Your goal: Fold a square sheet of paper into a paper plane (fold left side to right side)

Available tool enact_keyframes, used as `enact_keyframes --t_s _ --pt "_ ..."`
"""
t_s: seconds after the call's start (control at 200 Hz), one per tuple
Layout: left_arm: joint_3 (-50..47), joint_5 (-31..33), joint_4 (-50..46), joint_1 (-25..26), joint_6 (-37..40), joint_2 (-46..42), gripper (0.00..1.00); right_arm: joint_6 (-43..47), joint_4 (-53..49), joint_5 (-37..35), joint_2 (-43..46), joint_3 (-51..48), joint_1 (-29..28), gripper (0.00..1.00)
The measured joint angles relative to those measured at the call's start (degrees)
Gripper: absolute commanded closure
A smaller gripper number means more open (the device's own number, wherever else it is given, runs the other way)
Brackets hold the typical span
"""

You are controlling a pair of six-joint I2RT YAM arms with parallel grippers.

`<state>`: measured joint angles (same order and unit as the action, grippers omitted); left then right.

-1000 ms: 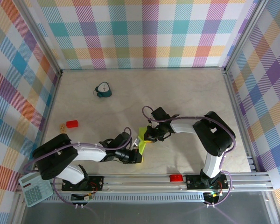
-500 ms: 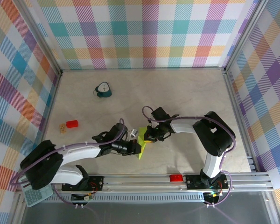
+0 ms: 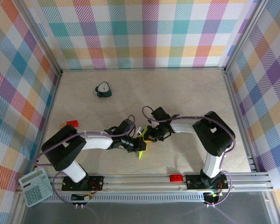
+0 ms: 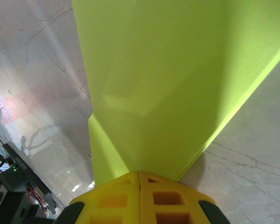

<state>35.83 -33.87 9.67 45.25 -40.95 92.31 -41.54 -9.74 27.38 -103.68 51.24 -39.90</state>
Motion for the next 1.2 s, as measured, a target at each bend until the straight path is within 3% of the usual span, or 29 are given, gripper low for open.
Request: enact_keyframes --t_s 0.535,1.2 --pt "-1.6 0.02 3.76 -0.04 0.5 2.86 1.0 0.42 -1.33 0.2 -0.52 0.98 -0.02 1.0" --pt "-9.07 3.85 10.03 4.24 -2.1 -2.45 1.0 0.5 -2.56 2.51 -1.92 2.16 -0.39 1.0"
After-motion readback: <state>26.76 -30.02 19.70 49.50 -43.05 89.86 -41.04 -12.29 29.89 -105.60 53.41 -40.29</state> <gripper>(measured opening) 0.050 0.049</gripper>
